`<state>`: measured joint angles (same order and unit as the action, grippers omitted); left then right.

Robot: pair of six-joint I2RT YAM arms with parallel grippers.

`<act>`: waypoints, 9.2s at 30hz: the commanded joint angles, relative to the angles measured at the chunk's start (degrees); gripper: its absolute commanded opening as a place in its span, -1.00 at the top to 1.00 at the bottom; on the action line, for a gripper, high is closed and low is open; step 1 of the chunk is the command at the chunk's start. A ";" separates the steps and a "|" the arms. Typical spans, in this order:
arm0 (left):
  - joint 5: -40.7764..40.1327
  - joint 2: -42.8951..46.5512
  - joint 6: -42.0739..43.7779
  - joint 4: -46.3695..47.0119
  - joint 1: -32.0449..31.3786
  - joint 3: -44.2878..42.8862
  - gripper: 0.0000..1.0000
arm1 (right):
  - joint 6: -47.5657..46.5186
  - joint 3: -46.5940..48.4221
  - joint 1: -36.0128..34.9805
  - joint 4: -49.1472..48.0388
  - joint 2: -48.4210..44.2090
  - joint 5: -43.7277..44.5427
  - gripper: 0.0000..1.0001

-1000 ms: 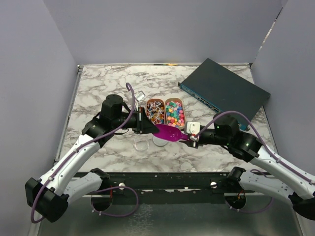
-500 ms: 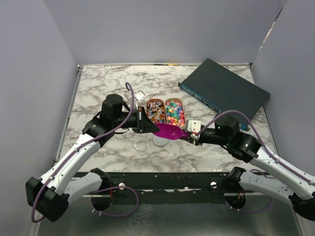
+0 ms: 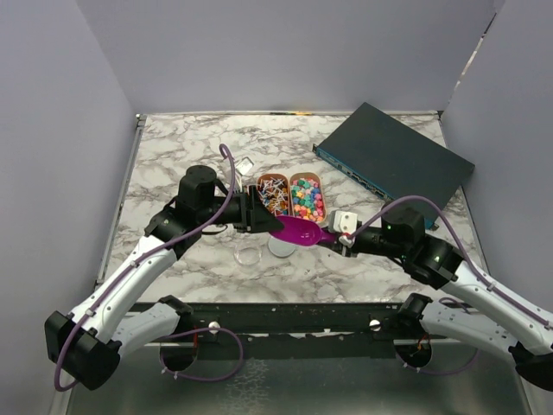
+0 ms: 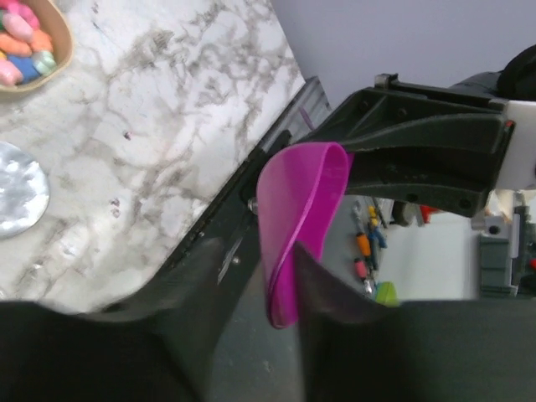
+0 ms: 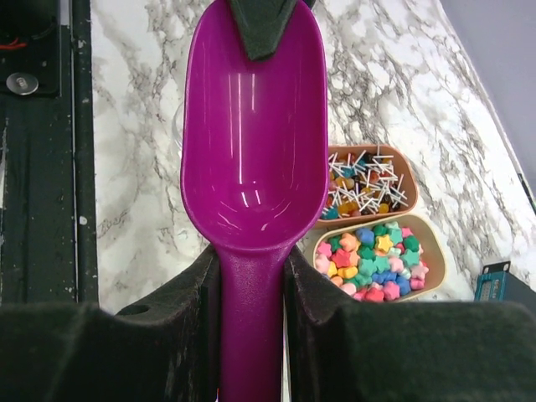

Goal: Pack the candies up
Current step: Move the packing bottle to the center of the board, then scoop the fake candies from the storage box.

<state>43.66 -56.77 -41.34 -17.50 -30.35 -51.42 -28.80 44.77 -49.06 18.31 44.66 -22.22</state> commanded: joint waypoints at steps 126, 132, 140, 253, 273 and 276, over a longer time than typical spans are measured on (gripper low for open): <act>-68.14 -28.43 7.20 -22.95 -13.14 -2.76 1.00 | 20.01 -4.74 -0.40 5.44 -3.27 29.86 0.99; -67.33 -30.03 6.98 -21.69 -14.36 -3.92 1.00 | 20.01 -4.72 -0.43 5.47 -3.09 29.73 0.99; -65.91 -34.58 5.85 -18.84 -18.40 -6.29 1.00 | 20.27 -4.54 -0.46 5.82 -3.39 29.73 0.99; -76.82 8.60 33.46 1.40 -25.73 8.52 -0.98 | 39.96 51.90 14.71 50.79 67.00 14.10 0.99; -78.46 9.07 33.50 0.75 -25.73 8.88 -0.98 | 45.18 46.93 15.75 36.58 69.78 17.96 0.99; -78.55 8.80 33.52 0.68 -25.73 8.84 -0.98 | 45.64 45.15 15.75 34.36 68.93 18.73 0.99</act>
<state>-33.10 -47.81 -8.67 -16.05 -56.31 -41.87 15.14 92.36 -33.63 57.93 113.84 -6.31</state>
